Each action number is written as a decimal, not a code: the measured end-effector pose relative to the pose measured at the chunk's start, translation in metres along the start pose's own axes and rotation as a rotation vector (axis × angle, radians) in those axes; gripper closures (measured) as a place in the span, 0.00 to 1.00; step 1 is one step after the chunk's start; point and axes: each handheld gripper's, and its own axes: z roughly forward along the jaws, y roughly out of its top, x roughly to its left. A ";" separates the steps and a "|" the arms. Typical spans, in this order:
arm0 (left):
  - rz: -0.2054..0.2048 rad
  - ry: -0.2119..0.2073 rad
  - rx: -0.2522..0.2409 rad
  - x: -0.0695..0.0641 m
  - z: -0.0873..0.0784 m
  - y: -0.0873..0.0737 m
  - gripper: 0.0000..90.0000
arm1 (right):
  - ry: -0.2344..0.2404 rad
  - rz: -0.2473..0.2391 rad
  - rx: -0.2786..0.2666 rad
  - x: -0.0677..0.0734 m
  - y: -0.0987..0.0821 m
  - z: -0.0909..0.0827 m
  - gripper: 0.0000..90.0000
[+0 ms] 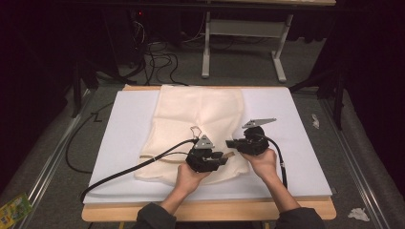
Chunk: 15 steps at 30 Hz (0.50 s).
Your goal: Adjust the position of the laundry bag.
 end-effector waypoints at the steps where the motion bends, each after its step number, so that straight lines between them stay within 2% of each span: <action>1: -0.001 -0.001 -0.001 0.000 0.001 0.000 0.74 | 0.001 -0.002 -0.001 0.000 0.000 0.000 0.97; 15: -0.033 -0.025 -0.015 0.001 0.006 0.000 0.77 | 0.004 -0.007 -0.004 0.003 0.001 0.004 0.97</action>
